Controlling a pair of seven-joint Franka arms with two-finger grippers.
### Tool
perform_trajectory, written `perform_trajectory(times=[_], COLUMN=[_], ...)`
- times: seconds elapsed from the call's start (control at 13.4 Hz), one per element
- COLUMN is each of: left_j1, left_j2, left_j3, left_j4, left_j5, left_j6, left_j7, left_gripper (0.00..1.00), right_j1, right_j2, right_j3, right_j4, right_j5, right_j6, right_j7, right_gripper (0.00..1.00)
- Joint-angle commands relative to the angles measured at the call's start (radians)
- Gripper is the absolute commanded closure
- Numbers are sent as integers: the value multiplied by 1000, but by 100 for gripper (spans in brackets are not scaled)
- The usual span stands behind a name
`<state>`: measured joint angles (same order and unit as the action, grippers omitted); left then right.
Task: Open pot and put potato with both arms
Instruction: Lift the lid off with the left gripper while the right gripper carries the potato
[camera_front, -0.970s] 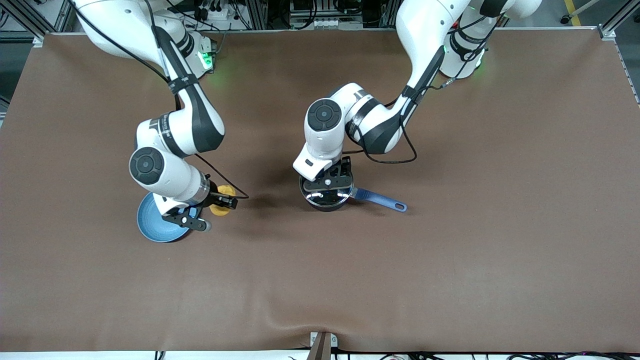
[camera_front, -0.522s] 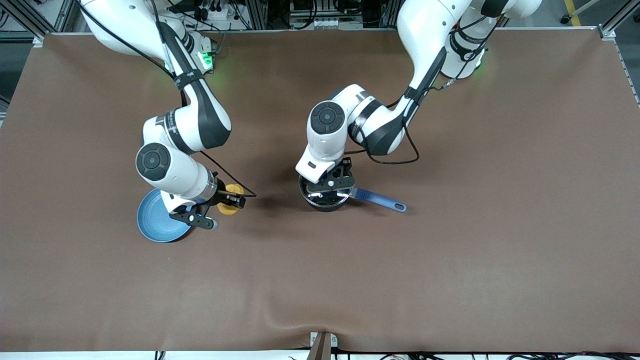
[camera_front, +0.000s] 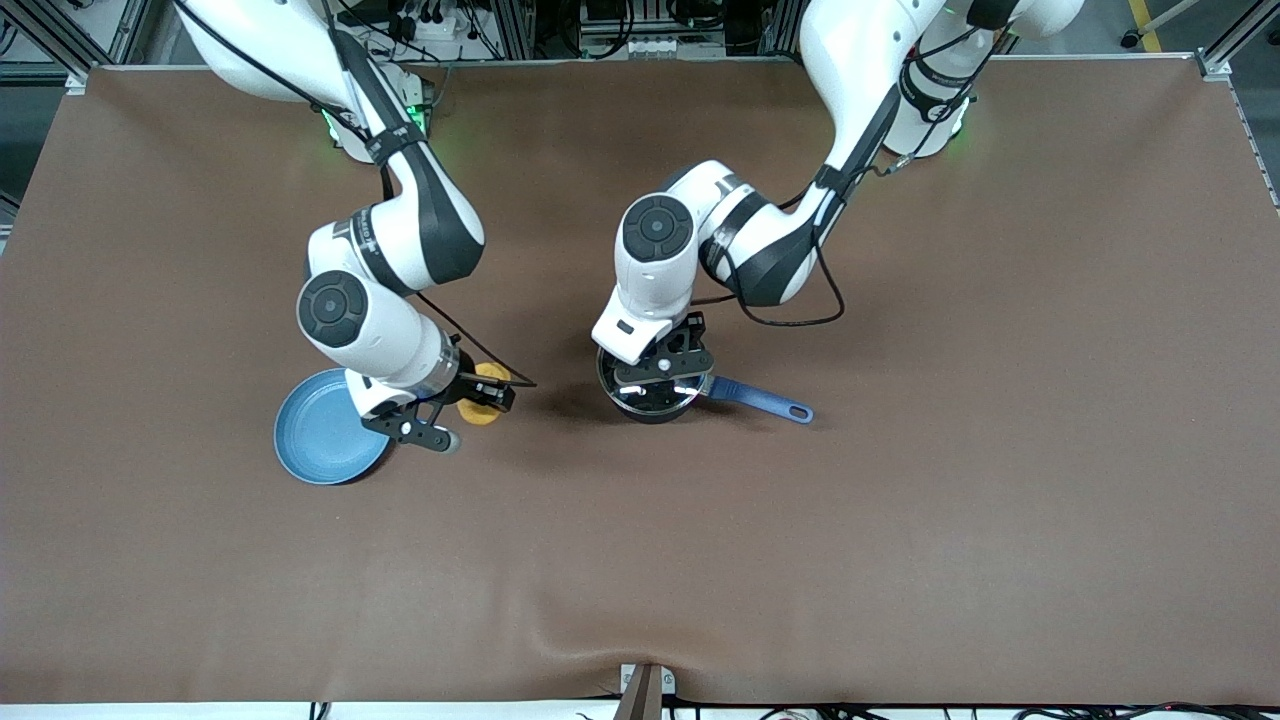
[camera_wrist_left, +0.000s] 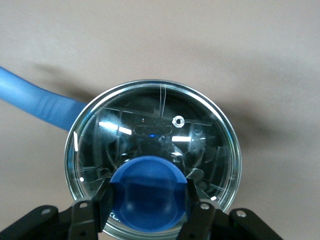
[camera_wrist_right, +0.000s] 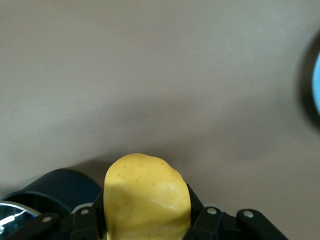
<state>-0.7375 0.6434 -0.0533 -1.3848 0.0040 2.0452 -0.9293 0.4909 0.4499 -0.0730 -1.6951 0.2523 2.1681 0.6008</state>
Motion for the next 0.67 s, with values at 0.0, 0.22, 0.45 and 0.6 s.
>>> perform_trajectory(times=[0.0, 0.22, 0.45, 0.6], left_j1=[44, 102, 190, 265], left_j2=[-112, -188, -249, -303], left_j3=[1, -2, -2, -2], left_j4=[-8, -10, -34, -97], left_j5=[-21, -24, -22, -22], left_j6=[-98, -170, -234, -238], left_j7=[71, 142, 246, 375], left_gripper=[100, 100, 100, 100], right_j1=[18, 50, 121, 179], right_j2=[-10, -2, 21, 53], right_j3=[-8, -8, -8, -10], right_j4=[6, 14, 29, 58], right_j5=[38, 44, 41, 35], right_j6=[-1, 27, 81, 99], right_j7=[14, 74, 143, 152], right_gripper=[100, 100, 100, 100])
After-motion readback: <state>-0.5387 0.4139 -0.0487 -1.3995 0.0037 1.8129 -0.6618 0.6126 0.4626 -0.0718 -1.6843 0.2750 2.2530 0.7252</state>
